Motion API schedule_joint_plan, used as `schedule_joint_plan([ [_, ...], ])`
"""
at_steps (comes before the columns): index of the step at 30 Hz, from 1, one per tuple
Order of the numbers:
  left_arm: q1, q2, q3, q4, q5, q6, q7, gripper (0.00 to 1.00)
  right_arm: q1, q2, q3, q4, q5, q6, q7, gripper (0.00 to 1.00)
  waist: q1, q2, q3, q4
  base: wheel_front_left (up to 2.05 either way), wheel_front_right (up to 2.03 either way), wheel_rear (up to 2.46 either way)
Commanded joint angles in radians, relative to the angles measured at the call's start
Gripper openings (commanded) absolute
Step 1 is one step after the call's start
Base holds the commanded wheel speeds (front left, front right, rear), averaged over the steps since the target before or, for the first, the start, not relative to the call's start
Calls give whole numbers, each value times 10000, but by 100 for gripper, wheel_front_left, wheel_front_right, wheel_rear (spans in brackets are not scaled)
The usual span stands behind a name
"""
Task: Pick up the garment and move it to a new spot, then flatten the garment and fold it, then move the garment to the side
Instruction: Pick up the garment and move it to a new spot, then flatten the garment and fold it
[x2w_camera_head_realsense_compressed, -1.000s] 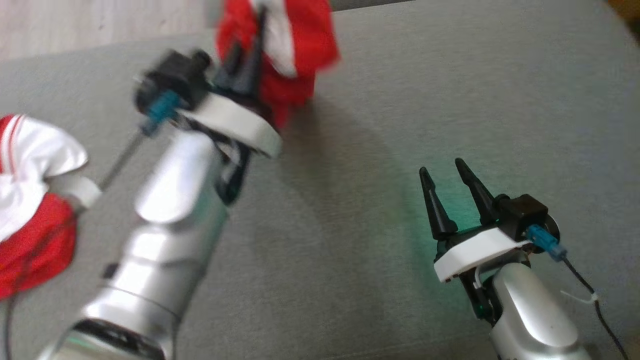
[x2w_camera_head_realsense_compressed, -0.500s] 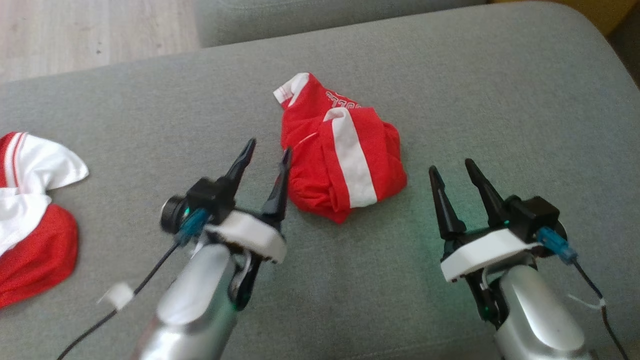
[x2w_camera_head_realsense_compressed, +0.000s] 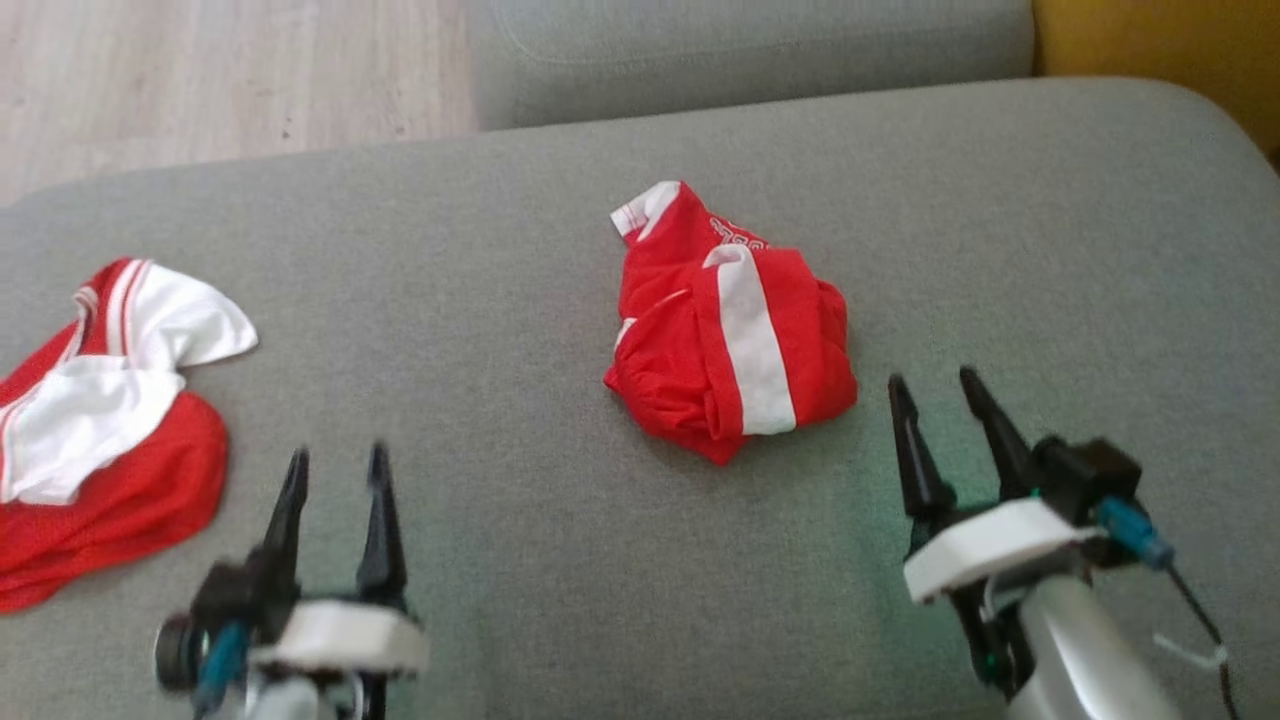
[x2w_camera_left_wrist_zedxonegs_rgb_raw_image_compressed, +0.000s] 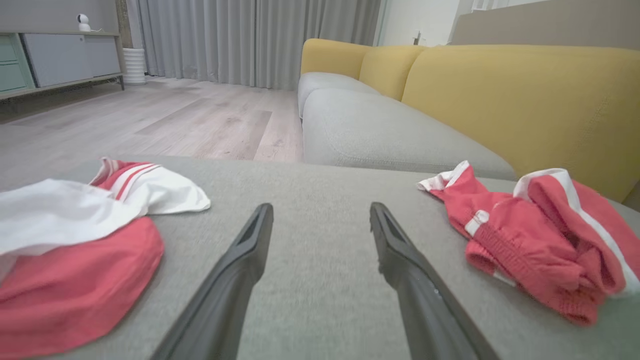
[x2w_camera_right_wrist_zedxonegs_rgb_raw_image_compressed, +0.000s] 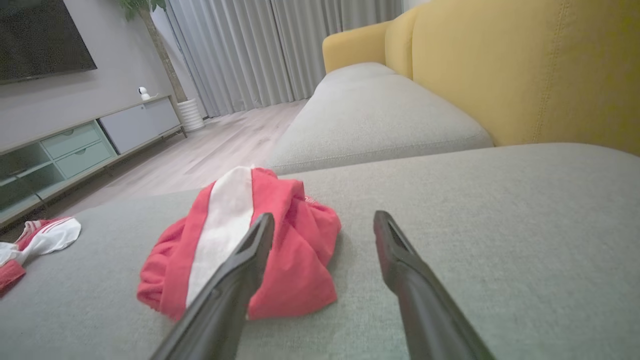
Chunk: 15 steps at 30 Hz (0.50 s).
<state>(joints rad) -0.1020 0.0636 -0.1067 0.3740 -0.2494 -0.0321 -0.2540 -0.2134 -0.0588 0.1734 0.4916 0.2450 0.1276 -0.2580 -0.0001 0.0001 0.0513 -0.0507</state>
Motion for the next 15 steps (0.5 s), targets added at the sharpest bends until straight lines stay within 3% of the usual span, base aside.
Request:
schedule_joint_plan([
  [1,-133,5,449,-437,122,-45,-77,100,-21,85,236,-248,-40,31,-38,100,1,-1,-94,58,0,0,0],
  [8,877,-121,845,-609,397,-304,-77,100,200,85,358,-77,-145,31,-38,100,1,-1,-243,113,0,0,0],
  [15,972,-130,520,-524,141,-289,-78,100,180,85,704,185,-199,31,-38,100,1,-1,-272,268,0,0,0],
])
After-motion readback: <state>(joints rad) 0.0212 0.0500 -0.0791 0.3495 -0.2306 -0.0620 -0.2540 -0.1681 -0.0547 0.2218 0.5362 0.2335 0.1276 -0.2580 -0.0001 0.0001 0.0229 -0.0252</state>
